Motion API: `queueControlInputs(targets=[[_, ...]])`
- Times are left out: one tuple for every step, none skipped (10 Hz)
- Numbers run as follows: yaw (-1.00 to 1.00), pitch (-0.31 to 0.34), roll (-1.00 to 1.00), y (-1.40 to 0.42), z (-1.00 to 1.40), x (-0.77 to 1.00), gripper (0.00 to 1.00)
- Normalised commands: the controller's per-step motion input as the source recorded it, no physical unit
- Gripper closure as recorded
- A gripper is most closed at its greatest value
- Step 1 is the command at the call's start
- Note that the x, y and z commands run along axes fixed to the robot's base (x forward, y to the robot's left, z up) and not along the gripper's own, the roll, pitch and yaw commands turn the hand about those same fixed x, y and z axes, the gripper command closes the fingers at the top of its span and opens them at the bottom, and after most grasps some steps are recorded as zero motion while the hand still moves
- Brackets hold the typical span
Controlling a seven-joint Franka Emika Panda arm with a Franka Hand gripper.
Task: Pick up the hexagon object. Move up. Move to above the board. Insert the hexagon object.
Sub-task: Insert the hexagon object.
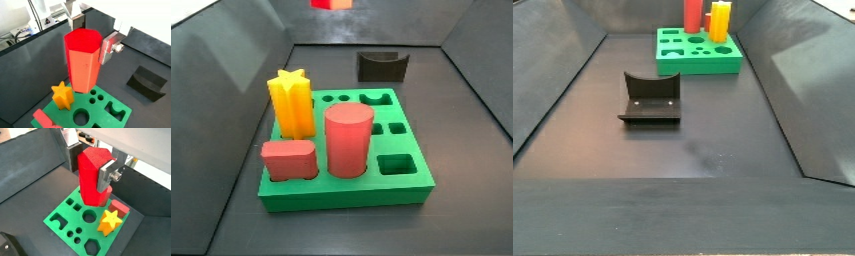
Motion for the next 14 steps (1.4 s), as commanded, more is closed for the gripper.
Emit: queueControlInputs(targets=[[0.00, 0.000, -0.02, 0.20, -0.31, 0.00, 1.00], [0.00, -0.009, -0.02, 0.20, -0.29, -0.10, 1.00], [0.00, 0.000, 0.00, 0.22, -0.36, -0.05, 1.00], [0.00, 0.000, 0.00, 0.21, -0.37, -0.05, 1.00], [0.00, 0.000, 0.00, 0.18, -0.40, -0.10, 1.00], [0.00, -0.006, 0.00, 0.19, -0.41, -0.16, 1.00], [0.00, -0.010, -0.01, 0.23, -0.42, -0.14, 1.00], [0.00, -0.013, -0.03, 0.24, -0.45, -0.14, 1.00], [0.00, -0.016, -0.02, 0.23, -0.47, -0.13, 1.00], [0.00, -0.009, 0.00, 0.20, -0.43, -0.13, 1.00], [0.00, 0.000, 0.00, 0.20, -0.49, -0.16, 1.00], [0.00, 0.000, 0.00, 0.19, -0.47, -0.17, 1.00], [0.00, 0.000, 0.00, 0.19, -0.47, -0.13, 1.00], [0.00, -0.004, 0.00, 0.17, -0.49, -0.17, 1.00]])
